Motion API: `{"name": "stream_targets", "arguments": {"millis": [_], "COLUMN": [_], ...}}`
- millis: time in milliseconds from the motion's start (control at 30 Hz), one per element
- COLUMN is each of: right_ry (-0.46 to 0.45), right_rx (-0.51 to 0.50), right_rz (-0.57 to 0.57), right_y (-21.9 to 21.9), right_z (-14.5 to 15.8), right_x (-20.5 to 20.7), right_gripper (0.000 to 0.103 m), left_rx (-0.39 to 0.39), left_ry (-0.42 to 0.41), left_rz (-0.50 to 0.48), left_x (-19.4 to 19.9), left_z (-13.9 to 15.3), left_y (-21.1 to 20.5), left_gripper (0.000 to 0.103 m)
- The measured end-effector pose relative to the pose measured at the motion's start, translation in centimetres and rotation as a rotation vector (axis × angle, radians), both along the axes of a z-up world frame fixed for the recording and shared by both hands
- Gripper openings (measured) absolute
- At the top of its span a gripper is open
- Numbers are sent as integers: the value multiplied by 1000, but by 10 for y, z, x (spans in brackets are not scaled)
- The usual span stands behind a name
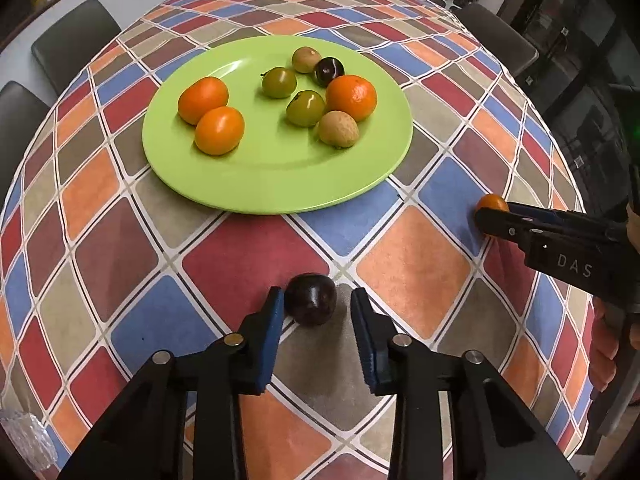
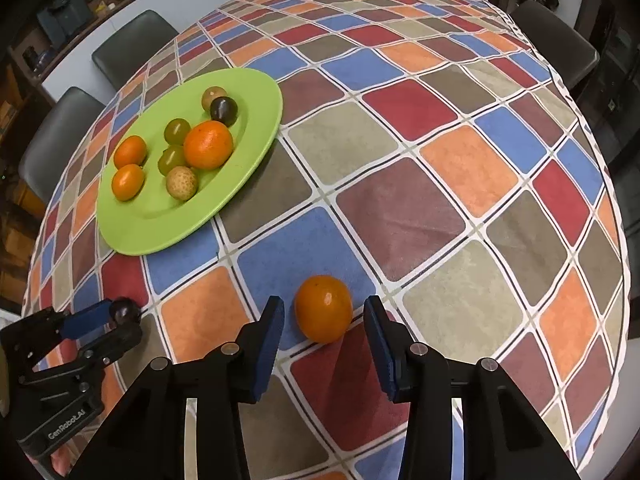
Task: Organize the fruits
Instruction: 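Grasp the dark plum with the left tool while the right tool grasps the orange, then carry the plum and orange onto the green plate and open both tools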
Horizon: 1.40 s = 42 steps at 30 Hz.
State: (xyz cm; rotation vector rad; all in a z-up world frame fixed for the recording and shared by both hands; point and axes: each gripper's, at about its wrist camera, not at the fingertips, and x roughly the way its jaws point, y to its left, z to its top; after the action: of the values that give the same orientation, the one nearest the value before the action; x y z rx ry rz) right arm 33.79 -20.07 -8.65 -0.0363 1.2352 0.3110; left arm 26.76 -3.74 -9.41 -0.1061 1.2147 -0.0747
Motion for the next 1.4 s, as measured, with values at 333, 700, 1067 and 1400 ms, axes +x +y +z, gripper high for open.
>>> {"name": "stream_targets", "arguments": {"millis": [333, 700, 1067, 1400], "right_ry": [-13, -98, -181, -242], "right_rx": [5, 16, 72, 124], "right_rz": [10, 68, 108, 134], "right_y": [3, 14, 29, 48], "right_z": [-4, 23, 60, 91], "right_x": [-3, -23, -44, -49], "right_gripper": [31, 31, 31, 31], "left_rx": [-11, -45, -44, -47], "left_ry": [-20, -99, -236, -314], "left_rz": [-7, -20, -57, -61], "left_x": [-1, -14, -32, -32], "left_z": [-1, 22, 69, 95], "left_y": [0, 3, 9, 21], "left_gripper": [26, 25, 25, 25]}}
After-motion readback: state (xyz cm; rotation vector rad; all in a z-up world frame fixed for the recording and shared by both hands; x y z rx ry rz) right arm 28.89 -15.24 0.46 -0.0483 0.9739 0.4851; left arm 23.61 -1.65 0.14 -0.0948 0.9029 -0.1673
